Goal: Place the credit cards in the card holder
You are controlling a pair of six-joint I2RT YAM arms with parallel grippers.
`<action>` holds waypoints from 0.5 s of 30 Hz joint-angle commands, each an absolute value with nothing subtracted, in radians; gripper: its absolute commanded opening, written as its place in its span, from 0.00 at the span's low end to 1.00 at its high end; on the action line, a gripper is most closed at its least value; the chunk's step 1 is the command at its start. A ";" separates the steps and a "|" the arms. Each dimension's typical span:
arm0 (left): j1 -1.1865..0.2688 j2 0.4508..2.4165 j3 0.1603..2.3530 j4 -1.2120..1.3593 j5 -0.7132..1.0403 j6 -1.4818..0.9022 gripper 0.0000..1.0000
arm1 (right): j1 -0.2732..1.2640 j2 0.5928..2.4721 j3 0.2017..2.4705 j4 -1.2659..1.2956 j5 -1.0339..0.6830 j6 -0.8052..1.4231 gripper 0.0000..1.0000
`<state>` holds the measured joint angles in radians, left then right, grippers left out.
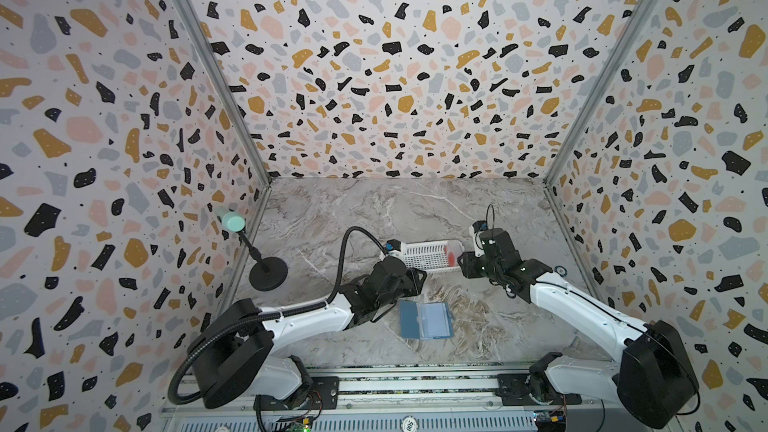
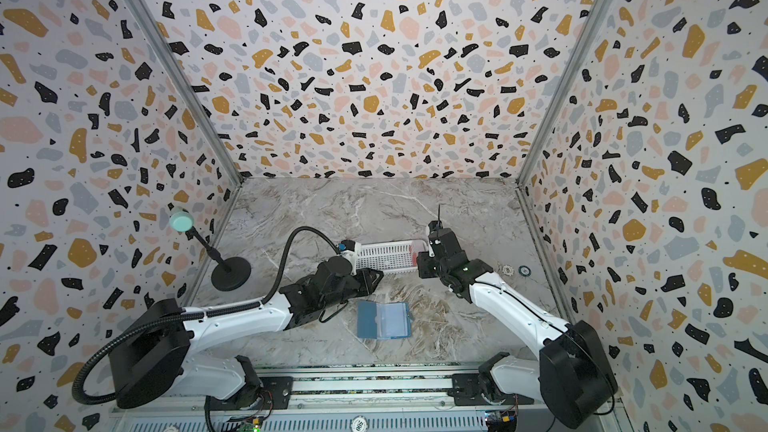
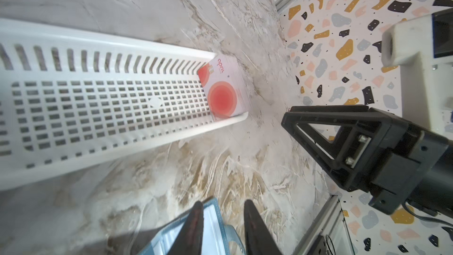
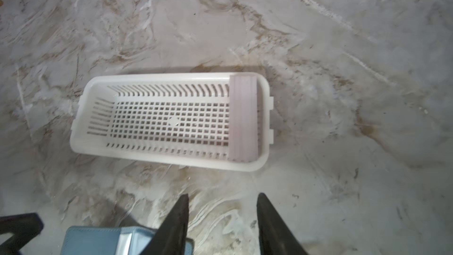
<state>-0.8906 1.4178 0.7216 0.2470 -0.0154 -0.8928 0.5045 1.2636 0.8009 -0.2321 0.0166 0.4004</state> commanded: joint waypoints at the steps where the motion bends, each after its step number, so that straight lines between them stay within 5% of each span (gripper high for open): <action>1: -0.867 1.490 0.809 0.162 0.018 -0.770 0.31 | 0.464 1.325 0.865 -0.251 -0.051 0.339 0.55; 6: -0.847 1.592 0.903 0.150 0.054 -0.723 0.31 | 0.415 1.462 0.942 -0.233 -0.112 0.315 0.70; 15: -0.842 1.591 0.918 0.141 0.066 -0.699 0.31 | 0.382 1.655 1.039 -0.222 -0.154 0.266 0.79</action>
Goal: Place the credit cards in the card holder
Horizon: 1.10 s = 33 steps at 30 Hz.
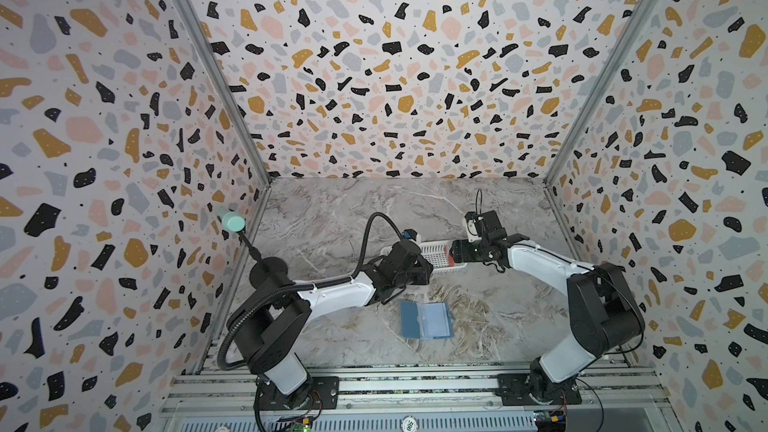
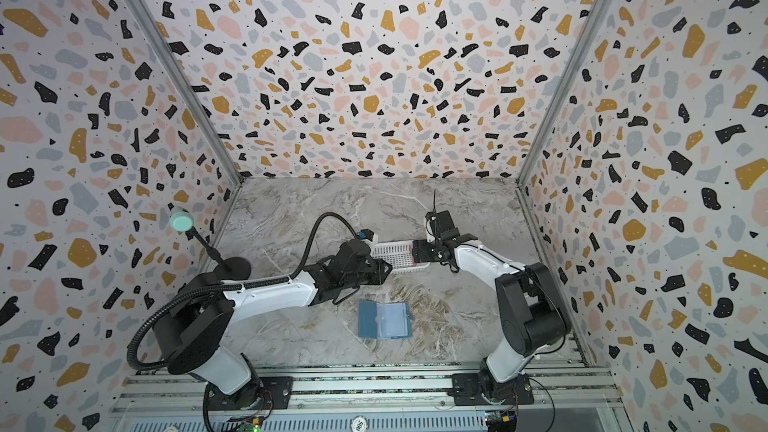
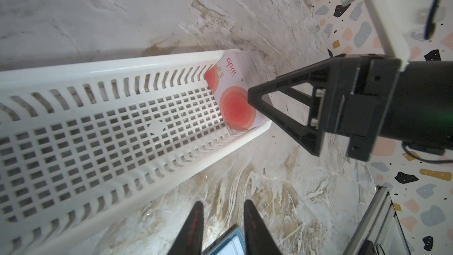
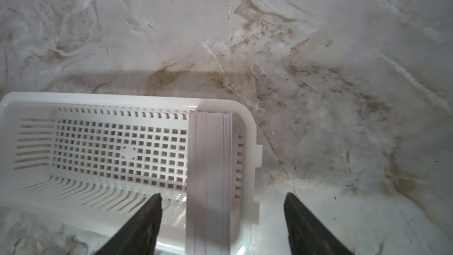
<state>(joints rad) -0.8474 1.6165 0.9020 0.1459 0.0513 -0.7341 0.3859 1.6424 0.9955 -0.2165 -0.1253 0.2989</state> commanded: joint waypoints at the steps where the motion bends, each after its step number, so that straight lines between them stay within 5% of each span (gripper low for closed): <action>1: -0.841 1.586 0.915 0.137 0.067 -0.695 0.31 | 0.382 1.670 1.047 -0.222 -0.161 0.262 0.78; 17: -0.837 1.498 0.851 0.133 0.054 -0.698 0.31 | 0.393 1.757 1.062 -0.188 -0.171 0.281 0.57; 33: -0.806 1.481 0.821 0.112 0.044 -0.684 0.30 | 0.519 1.682 0.982 -0.164 -0.103 0.342 0.52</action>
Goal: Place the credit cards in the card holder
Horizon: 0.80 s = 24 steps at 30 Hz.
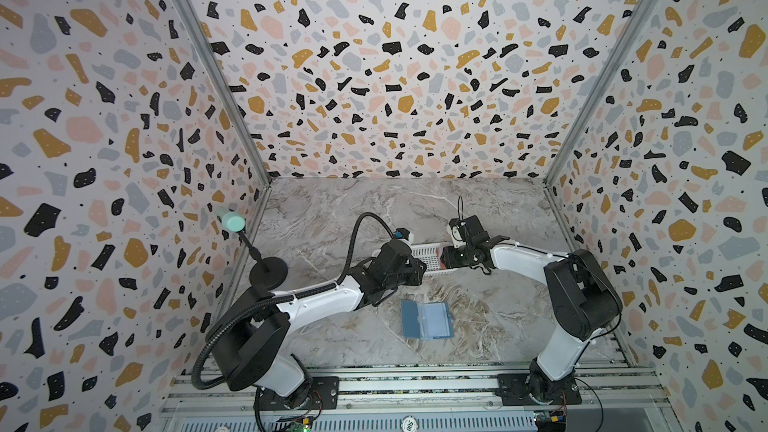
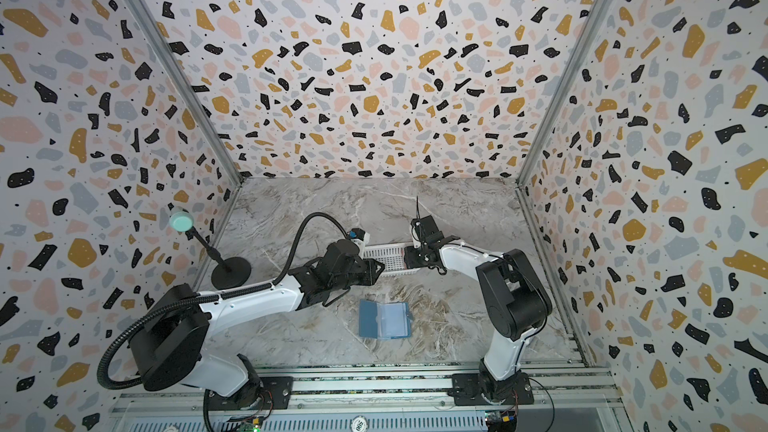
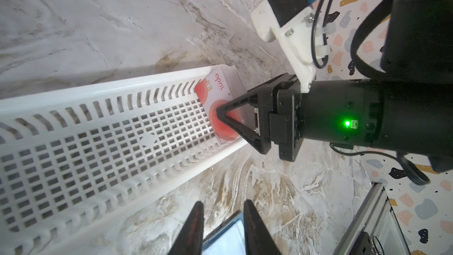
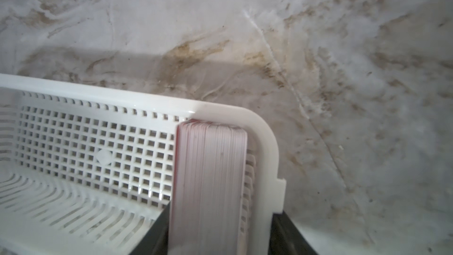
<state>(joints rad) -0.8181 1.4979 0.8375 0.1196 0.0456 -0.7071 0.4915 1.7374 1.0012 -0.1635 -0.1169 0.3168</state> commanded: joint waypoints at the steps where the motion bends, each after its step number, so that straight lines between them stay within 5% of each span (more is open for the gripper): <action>1: -0.805 1.484 0.819 0.111 0.046 -0.684 0.31 | 0.531 1.675 0.972 -0.160 -0.097 0.349 0.52; 24: -0.796 1.623 0.805 0.120 0.046 -0.739 0.27 | 0.744 1.632 0.962 -0.184 0.013 0.535 0.55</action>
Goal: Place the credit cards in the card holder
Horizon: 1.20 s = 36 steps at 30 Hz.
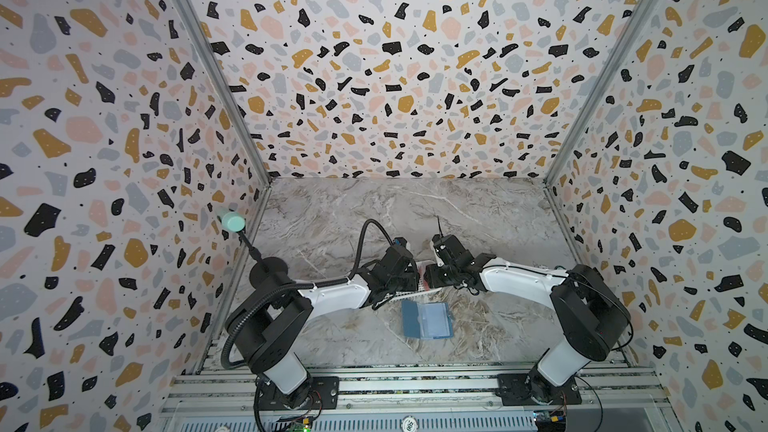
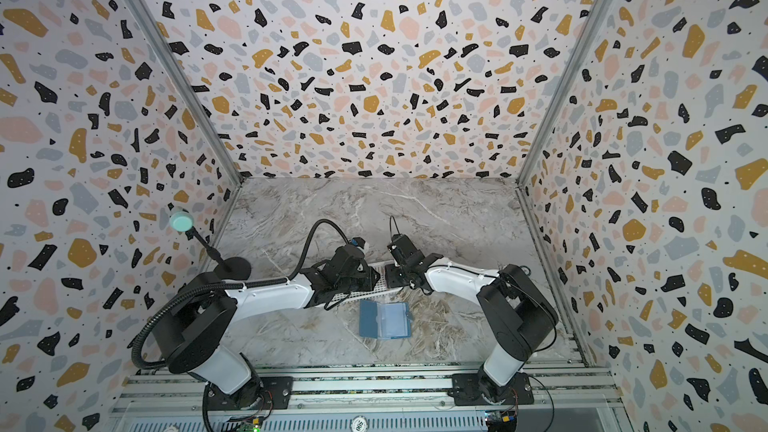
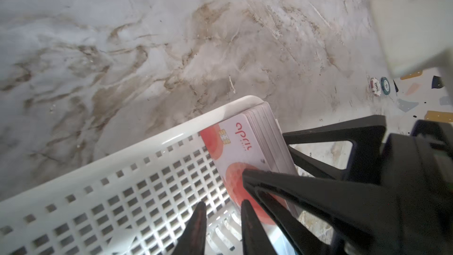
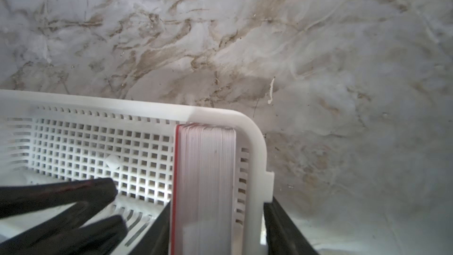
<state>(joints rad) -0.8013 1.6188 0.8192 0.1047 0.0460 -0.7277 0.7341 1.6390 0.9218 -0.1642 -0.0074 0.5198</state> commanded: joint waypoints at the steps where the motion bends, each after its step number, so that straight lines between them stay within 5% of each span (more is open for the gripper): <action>1: -0.796 1.623 0.802 0.122 0.047 -0.742 0.27 | 0.746 1.637 0.963 -0.185 0.019 0.535 0.56; 13: -0.796 1.674 0.776 0.168 0.061 -0.771 0.20 | 0.764 1.600 0.975 -0.242 0.096 0.506 0.69; 36: -0.795 1.771 0.807 0.213 0.103 -0.775 0.21 | 0.776 1.681 1.032 -0.276 0.136 0.482 0.71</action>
<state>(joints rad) -0.7982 1.7458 0.7948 0.2119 0.0933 -0.7746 0.7692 1.6726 0.9989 -0.2413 0.1101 0.4889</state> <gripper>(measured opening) 0.207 0.707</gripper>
